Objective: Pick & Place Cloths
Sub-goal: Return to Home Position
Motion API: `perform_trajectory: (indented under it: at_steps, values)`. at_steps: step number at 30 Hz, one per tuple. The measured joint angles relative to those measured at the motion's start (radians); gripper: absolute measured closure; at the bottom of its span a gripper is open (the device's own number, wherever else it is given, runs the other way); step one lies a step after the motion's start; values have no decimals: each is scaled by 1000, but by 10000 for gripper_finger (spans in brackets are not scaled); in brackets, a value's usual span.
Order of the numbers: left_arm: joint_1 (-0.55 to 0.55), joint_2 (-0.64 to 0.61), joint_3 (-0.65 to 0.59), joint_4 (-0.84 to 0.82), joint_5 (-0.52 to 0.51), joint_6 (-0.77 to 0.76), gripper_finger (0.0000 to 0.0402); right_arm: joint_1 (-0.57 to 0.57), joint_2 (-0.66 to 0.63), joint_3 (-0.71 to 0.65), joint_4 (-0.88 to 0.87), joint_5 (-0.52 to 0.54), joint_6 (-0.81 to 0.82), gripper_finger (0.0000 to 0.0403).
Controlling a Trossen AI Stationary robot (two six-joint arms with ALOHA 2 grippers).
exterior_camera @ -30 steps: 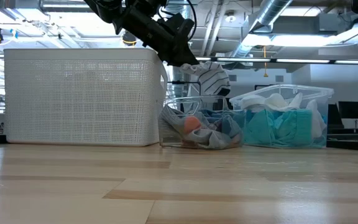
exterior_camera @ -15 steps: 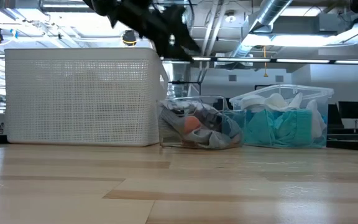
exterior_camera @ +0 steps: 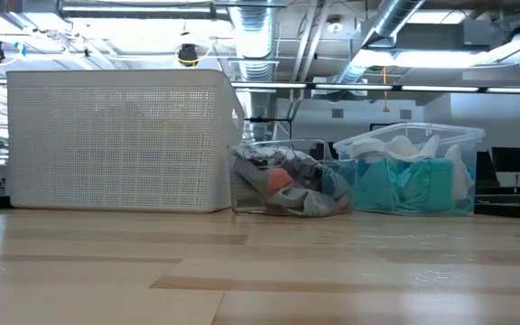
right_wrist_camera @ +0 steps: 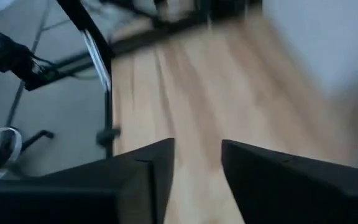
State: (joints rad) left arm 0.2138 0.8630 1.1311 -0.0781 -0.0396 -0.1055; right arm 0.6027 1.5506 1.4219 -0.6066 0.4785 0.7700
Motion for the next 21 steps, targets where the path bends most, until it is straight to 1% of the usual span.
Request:
perform_trajectory:
  at_steps: [2, 4, 6, 8, 9, 11, 13, 15, 18, 21]
  values:
    - [0, -84, -1, -46, -24, 21, 394, -40, -47, 47, 10, 0, -194, 289]
    - [0, -153, -9, -95, -22, 44, 399, -76, -105, 79, 36, 0, -376, 317]
    - [0, -226, -48, -96, 13, 46, 401, -105, -184, 82, 36, 2, -519, 350]
    - [0, -295, -110, -92, 75, 42, 401, -135, -263, 82, 32, -2, -615, 385]
    - [0, -324, -147, -87, 101, 25, 401, -149, -305, 80, 26, -4, -648, 393]
    - [0, -379, -238, -77, 125, -36, 401, -171, -391, 66, 26, -6, -693, 393]
    - [-7, -428, -336, -26, 127, -97, 401, -194, -487, 30, 28, -5, -725, 391]
    - [-19, -464, -440, 43, 126, -142, 401, -214, -572, -24, 36, -6, -744, 398]
    - [-42, -490, -577, 192, 127, -181, 401, -239, -694, -144, 69, -9, -752, 397]
    - [-80, -487, -682, 331, 127, -191, 401, -262, -817, -304, 139, -11, -751, 398]
